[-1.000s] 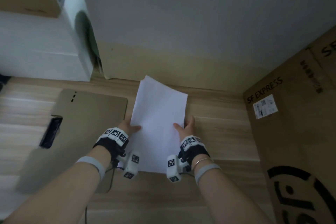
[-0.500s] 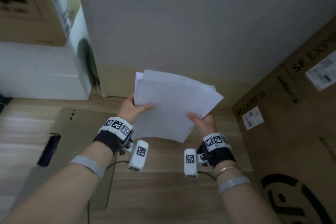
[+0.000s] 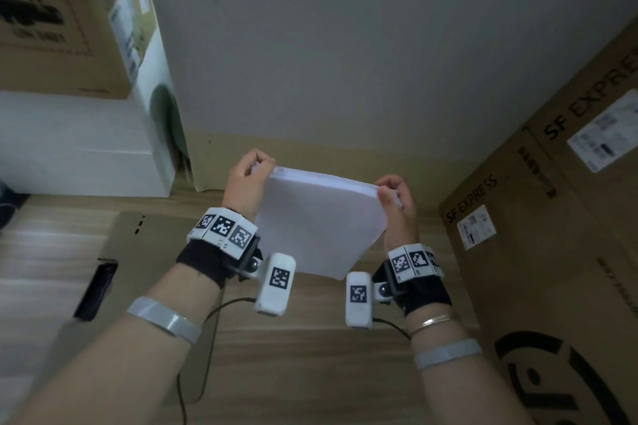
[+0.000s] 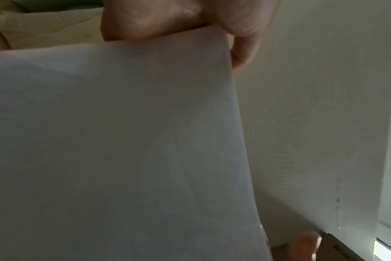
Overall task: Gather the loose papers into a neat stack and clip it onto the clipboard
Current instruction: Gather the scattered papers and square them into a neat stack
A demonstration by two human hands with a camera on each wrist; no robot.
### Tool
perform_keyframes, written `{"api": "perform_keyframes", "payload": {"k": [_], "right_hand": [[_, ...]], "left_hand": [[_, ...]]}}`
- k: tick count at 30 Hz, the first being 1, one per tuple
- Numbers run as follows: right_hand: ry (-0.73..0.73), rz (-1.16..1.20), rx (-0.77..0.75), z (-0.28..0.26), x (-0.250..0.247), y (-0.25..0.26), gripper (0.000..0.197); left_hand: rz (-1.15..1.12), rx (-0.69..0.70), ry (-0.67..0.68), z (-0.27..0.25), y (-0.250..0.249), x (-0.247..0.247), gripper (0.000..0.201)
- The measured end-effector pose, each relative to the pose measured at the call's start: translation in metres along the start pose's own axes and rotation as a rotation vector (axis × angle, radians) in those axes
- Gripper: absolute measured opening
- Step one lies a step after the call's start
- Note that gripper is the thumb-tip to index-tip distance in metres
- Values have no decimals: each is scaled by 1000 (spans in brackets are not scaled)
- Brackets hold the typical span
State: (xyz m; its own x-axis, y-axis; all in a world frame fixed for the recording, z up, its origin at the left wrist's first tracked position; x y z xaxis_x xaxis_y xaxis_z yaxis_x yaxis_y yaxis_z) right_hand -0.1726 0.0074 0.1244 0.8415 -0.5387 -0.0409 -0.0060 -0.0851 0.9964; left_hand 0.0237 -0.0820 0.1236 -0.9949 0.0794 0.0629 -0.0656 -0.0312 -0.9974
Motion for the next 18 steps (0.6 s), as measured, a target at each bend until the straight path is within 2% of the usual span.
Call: {"api": "perform_keyframes", "payload": {"k": [3,6,9,12,15,18], "right_hand": [[-59,-8,-27,2,4,2,24],[-102,22,-12,3,3,0,23],[-27,48,-16,0,2,1,26],[96,-68,-13,3,-1,-4,50],[179,-165,92,5,-2,-15,54],[188,-258,228,0,2,-32,31]], "left_hand": [[-45,21,-42,-4,-1,1,32],[13,66,64,-10,2,-3,23],[180,98,187,-12,10,-10,43],[266,112,242,-8,14,-19,55],[300,28,313,-2,20,-25,50],[387,-146,399,-3,38,-22,35]]}}
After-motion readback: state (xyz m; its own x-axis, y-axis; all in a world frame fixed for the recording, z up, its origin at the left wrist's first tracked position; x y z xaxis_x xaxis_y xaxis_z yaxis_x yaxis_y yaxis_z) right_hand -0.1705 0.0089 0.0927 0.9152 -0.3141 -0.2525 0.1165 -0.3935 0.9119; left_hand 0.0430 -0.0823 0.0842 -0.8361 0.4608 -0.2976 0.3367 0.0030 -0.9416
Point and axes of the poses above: each hand's wrist, its own z-axis towards the middle knuckle, its own x-axis out of the palm, y = z × x, the point moved 2 cm from there along z, towards the middle knuckle, and after that the axes turned 6 degrees about x, right-handed, at the moved point
